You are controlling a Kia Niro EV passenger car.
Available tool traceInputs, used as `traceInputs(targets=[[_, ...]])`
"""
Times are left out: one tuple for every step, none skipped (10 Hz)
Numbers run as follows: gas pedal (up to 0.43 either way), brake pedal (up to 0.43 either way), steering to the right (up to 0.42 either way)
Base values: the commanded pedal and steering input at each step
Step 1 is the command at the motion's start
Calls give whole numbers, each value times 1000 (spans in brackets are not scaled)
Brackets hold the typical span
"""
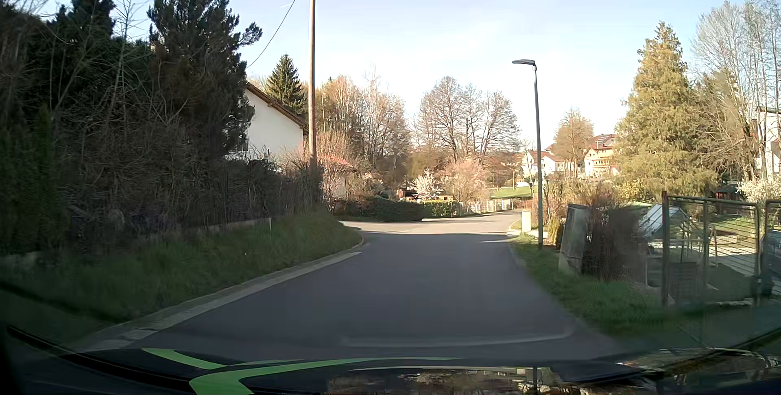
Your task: Follow the waypoints while adhering to traffic rules and regulations
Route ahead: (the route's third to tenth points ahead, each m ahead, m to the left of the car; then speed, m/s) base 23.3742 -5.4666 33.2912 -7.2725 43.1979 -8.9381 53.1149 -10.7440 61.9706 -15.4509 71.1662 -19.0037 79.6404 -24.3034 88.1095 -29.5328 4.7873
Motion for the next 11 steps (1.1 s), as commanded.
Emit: traceInputs(targets=[[287,0,22],[287,0,30],[287,0,33],[287,0,34],[287,0,35],[280,0,35],[240,0,35],[197,0,35],[138,0,36],[130,0,36],[130,0,36]])
